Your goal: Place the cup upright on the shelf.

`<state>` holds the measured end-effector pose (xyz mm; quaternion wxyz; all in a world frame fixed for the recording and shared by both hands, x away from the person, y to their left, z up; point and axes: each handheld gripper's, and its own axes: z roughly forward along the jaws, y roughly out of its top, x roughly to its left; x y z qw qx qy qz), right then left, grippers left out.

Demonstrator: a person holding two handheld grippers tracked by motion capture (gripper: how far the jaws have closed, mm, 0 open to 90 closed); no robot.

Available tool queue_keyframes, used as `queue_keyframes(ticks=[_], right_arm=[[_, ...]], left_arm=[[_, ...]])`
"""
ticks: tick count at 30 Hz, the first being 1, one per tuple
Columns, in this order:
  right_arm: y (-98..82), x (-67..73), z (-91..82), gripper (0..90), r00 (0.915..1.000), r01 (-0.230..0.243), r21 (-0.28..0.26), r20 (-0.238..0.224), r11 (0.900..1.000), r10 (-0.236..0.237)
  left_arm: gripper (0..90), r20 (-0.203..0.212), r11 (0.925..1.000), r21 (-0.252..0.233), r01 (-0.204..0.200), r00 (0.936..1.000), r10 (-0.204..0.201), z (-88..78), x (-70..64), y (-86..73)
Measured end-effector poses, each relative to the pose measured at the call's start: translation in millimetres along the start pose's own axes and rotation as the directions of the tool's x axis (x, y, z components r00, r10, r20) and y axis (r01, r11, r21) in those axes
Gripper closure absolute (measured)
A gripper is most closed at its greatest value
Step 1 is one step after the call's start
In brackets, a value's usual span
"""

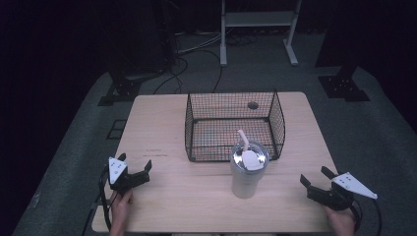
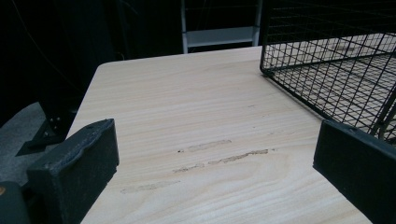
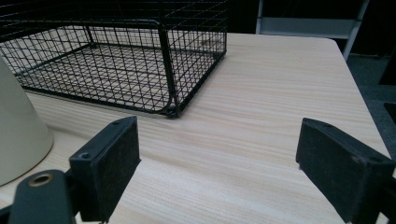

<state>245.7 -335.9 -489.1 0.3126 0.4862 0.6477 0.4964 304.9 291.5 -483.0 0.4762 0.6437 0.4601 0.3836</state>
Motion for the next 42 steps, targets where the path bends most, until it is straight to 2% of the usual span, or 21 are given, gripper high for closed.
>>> queue_keyframes(ticks=[6,10,12,16,17,19,20,21,22,23,24,27,28,29,30,31,36,39,40,41,42], right_arm=[[2.3,4.1,0.8,12.7,0.9996,0.018,0.004,-0.021,1.0,-0.018],[5.9,9.9,1.3,12.7,0.9982,0.026,0.002,-0.055,1.0,-0.026],[7.9,13.2,1.6,12.7,0.9969,0.031,0.004,-0.073,1.0,-0.031],[13.9,20.9,2.1,12.6,0.9885,0.038,-0.003,-0.147,0.999,-0.038],[13.9,20.9,2.1,12.6,0.9885,0.038,-0.003,-0.147,0.999,-0.038],[16.2,24.7,1.2,12.5,0.9826,0.037,-0.005,-0.182,0.999,-0.037],[18.1,28.5,0.4,12.3,0.977,0.043,-0.004,-0.209,0.999,-0.043],[18.1,28.5,0.4,12.3,0.977,0.043,-0.004,-0.209,0.999,-0.043],[19.9,32.2,0.1,12.3,0.9714,0.051,-0.003,-0.232,0.999,-0.051],[19.9,32.2,0.1,12.3,0.9714,0.051,-0.003,-0.232,0.999,-0.051],[21.8,35.6,0.0,12.3,0.966,0.058,-0.003,-0.252,0.998,-0.057],[23.7,39.2,-0.2,12.3,0.961,0.069,-0.002,-0.268,0.998,-0.067],[25.6,42.7,0.1,12.3,0.9554,0.087,0.0,-0.283,0.996,-0.083],[25.6,42.7,0.1,12.3,0.9554,0.087,0.0,-0.283,0.996,-0.083],[27.3,46.3,0.6,12.3,0.9495,0.102,0.001,-0.298,0.995,-0.097],[27.3,46.3,0.6,12.3,0.9495,0.102,0.001,-0.298,0.995,-0.097],[31.9,56.6,2.5,12.3,0.9331,0.143,0.003,-0.334,0.99,-0.133],[33.2,59.8,3.3,12.3,0.9281,0.148,0.003,-0.346,0.989,-0.137],[34.2,62.9,4.1,12.3,0.9222,0.155,0.003,-0.359,0.988,-0.143],[34.2,62.9,4.1,12.3,0.9222,0.155,0.003,-0.359,0.988,-0.143],[35.1,66.4,5.0,12.2,0.9161,0.164,0.003,-0.371,0.986,-0.151]], left_arm=[[0.0,0.0,1.0,0.002,-0.002,1.0,0.002,0.1,-0.4,0.0],[0.0,0.002,1.0,0.001,-0.003,1.0,0.003,0.1,-0.5,0.0],[0.0,0.002,1.0,0.001,-0.003,1.0,0.003,0.0,-0.7,0.0],[0.0,0.002,1.0,0.0,-0.004,1.0,0.004,0.0,-0.9,-0.1],[0.0,0.002,1.0,0.0,-0.004,1.0,0.004,0.0,-0.9,-0.1],[0.0,0.002,1.0,-0.001,-0.004,1.0,0.004,-0.1,-1.1,-0.2],[0.0,0.001,1.0,-0.002,-0.006,1.0,0.006,-0.2,-1.3,-0.2],[0.0,0.001,1.0,-0.002,-0.006,1.0,0.006,-0.2,-1.3,-0.2],[0.0,0.002,1.0,-0.001,-0.005,1.0,0.005,-0.1,-1.3,-0.2],[0.0,0.002,1.0,-0.001,-0.005,1.0,0.005,-0.1,-1.3,-0.2],[0.0,0.001,1.0,-0.002,-0.005,1.0,0.005,-0.1,-1.2,-0.3],[0.0,0.001,1.0,-0.002,-0.005,1.0,0.005,-0.1,-1.2,-0.2],[0.0,0.002,1.0,-0.002,-0.005,1.0,0.005,-0.1,-1.2,-0.2],[0.0,0.002,1.0,-0.002,-0.005,1.0,0.005,-0.1,-1.2,-0.2],[0.0,0.002,1.0,-0.002,-0.005,1.0,0.005,-0.2,-1.2,-0.2],[0.0,0.002,1.0,-0.002,-0.005,1.0,0.005,-0.2,-1.2,-0.2],[0.0,0.002,1.0,-0.003,-0.004,1.0,0.004,-0.2,-1.4,-0.3],[0.0,0.002,1.0,-0.003,-0.004,1.0,0.004,-0.3,-1.4,-0.3],[0.0,0.002,1.0,-0.003,-0.005,1.0,0.005,-0.3,-1.4,-0.3],[0.0,0.002,1.0,-0.003,-0.005,1.0,0.005,-0.3,-1.4,-0.3],[0.0,0.003,1.0,-0.003,-0.006,1.0,0.006,-0.3,-1.4,-0.3]])
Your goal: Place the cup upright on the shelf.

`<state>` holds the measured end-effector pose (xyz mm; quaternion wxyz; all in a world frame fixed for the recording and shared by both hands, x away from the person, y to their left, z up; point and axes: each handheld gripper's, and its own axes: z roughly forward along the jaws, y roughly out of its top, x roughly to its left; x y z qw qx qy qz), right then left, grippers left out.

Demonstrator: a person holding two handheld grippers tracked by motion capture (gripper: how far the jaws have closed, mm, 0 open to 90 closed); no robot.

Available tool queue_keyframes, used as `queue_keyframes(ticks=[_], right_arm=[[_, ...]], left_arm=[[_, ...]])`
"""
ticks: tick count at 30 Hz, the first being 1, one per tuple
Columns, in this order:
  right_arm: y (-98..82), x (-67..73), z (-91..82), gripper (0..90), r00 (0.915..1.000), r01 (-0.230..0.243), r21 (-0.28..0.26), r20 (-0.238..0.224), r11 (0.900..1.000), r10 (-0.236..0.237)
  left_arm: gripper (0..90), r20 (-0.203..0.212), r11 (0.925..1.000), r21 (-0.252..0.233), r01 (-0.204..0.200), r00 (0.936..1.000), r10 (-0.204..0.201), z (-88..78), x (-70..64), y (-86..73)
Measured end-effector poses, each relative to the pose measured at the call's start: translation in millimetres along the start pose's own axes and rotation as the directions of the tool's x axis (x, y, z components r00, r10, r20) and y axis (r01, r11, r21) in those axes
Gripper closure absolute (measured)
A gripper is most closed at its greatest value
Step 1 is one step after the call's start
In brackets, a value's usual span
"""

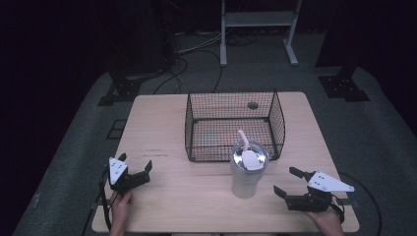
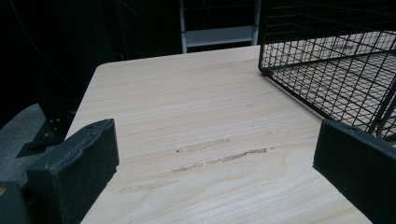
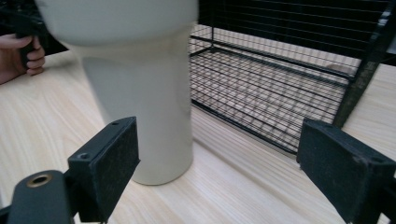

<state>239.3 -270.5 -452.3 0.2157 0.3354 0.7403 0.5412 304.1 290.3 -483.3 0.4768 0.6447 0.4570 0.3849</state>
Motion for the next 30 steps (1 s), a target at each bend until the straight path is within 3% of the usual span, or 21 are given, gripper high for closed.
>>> queue_keyframes(ticks=[14,30], right_arm=[[6.6,12.7,12.8,8.6,0.9961,0.024,0.012,-0.085,1.0,-0.023],[11.2,21.2,27.8,2.8,0.9899,0.033,0.018,-0.138,0.999,-0.03]], left_arm=[[0.0,0.0,1.0,0.0,-0.001,1.0,0.001,-0.1,-0.2,0.0],[0.0,0.001,1.0,0.0,-0.002,1.0,0.002,-0.1,-0.1,0.0]])
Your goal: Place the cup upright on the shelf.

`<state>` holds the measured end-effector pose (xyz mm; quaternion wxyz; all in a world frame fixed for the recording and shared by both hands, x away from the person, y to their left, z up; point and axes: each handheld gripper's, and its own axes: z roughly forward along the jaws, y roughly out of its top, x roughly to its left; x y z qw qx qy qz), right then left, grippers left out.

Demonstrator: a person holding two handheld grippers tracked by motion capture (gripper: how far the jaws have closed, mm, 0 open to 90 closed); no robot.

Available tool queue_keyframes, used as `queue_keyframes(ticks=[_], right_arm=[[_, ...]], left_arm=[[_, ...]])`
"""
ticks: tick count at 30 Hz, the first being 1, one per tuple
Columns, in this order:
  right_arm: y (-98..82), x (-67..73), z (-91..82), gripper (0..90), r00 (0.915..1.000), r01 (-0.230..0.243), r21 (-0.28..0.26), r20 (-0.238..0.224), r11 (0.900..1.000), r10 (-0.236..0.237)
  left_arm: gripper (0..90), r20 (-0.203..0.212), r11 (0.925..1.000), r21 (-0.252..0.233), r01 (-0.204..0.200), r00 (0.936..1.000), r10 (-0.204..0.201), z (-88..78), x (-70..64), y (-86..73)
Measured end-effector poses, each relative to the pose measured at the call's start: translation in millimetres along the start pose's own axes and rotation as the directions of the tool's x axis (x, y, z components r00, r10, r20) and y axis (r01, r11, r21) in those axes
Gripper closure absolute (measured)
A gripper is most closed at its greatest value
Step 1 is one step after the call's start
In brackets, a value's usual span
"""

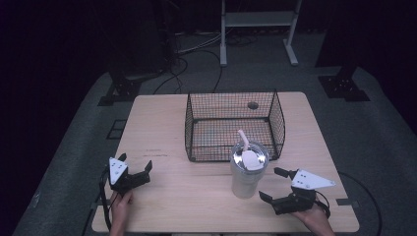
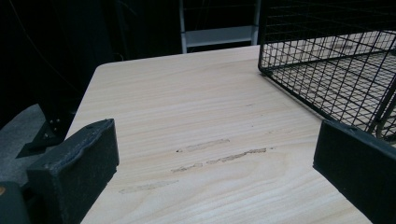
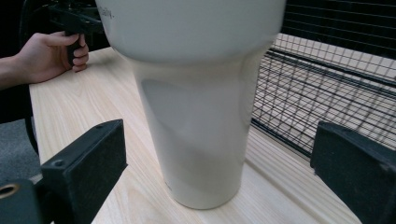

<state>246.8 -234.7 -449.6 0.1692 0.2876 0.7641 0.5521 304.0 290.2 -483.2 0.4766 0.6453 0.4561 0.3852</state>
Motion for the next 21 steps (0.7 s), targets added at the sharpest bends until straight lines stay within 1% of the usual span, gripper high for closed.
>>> queue_keyframes(ticks=[13,16,21], right_arm=[[3.5,3.6,18.3,1.6,0.9993,-0.003,0.009,-0.036,1.0,0.003],[5.8,5.1,24.9,1.5,0.9993,0.004,0.002,-0.038,1.0,-0.004],[7.3,5.9,32.0,1.1,0.999,0.0,-0.006,-0.044,1.0,0.0]], left_arm=[[0.0,0.0,1.0,-0.001,0.0,1.0,0.0,0.0,0.0,0.0],[0.0,0.001,1.0,0.001,-0.002,1.0,0.002,-0.1,0.0,0.0],[0.0,0.001,1.0,0.001,-0.003,1.0,0.003,-0.1,0.0,0.0]])
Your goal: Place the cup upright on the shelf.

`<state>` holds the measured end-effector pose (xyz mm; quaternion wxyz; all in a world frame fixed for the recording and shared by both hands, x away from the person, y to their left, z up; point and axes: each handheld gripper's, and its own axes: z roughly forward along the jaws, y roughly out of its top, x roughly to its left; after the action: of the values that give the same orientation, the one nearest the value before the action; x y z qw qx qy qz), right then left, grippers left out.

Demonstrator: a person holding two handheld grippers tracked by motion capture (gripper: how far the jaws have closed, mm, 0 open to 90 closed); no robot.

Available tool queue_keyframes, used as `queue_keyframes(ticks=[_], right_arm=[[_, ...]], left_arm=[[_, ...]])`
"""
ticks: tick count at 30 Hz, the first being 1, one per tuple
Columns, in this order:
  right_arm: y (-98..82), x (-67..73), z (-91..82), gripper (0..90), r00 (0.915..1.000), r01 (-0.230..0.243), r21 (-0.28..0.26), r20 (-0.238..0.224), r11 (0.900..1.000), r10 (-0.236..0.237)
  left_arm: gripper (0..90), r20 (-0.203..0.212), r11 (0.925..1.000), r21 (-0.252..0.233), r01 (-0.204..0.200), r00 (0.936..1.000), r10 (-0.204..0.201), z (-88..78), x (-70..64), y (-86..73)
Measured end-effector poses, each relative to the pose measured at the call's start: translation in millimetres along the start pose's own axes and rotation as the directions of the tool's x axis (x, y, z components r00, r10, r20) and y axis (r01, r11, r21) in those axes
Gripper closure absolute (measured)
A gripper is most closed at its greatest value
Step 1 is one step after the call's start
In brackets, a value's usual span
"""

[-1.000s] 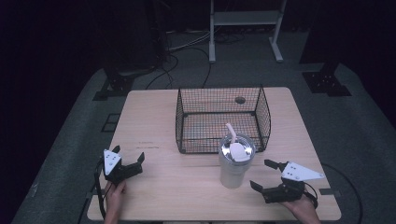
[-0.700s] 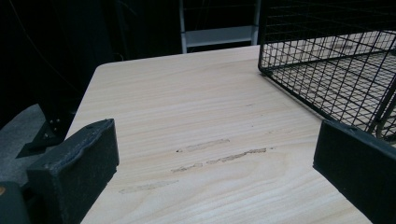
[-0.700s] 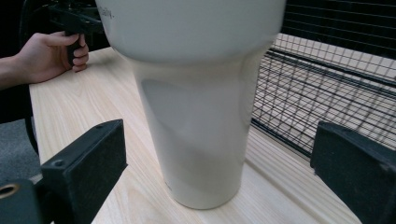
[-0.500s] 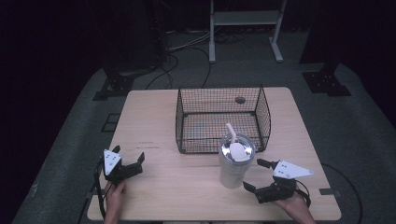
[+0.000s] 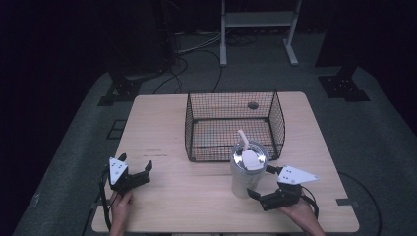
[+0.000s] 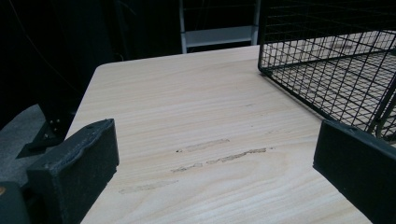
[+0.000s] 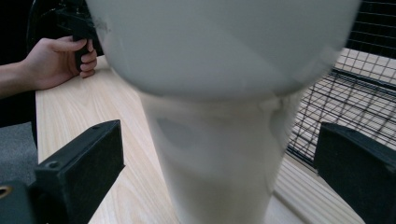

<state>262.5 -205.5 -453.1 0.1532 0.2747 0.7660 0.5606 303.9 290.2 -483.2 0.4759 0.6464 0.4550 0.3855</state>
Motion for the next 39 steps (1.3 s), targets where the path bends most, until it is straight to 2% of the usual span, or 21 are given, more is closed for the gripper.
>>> queue_keyframes(ticks=[6,16,20,23,39], right_arm=[[2.7,0.2,11.8,1.1,0.9999,0.0,-0.021,-0.011,1.0,0.0],[5.2,0.1,26.6,1.2,1.0,0.007,-0.059,-0.001,0.998,-0.007],[5.0,1.5,30.1,1.2,0.9999,-0.013,-0.065,-0.006,0.998,0.012],[4.4,1.0,34.3,1.2,0.9998,-0.016,-0.092,-0.008,0.996,0.016],[3.8,1.3,39.5,6.8,1.0,-0.006,-0.133,0.004,0.991,0.007]], left_arm=[[0.0,0.0,1.0,0.0,0.001,1.0,-0.001,0.0,0.0,0.0],[0.0,0.001,1.0,-0.001,0.001,1.0,-0.001,-0.1,0.1,0.0],[0.0,0.001,1.0,-0.001,0.0,1.0,0.0,-0.1,0.1,0.0],[0.0,0.001,1.0,-0.001,0.0,1.0,0.0,-0.1,0.1,0.0],[0.0,0.001,1.0,-0.001,-0.002,1.0,0.002,-0.2,0.0,-0.1]])
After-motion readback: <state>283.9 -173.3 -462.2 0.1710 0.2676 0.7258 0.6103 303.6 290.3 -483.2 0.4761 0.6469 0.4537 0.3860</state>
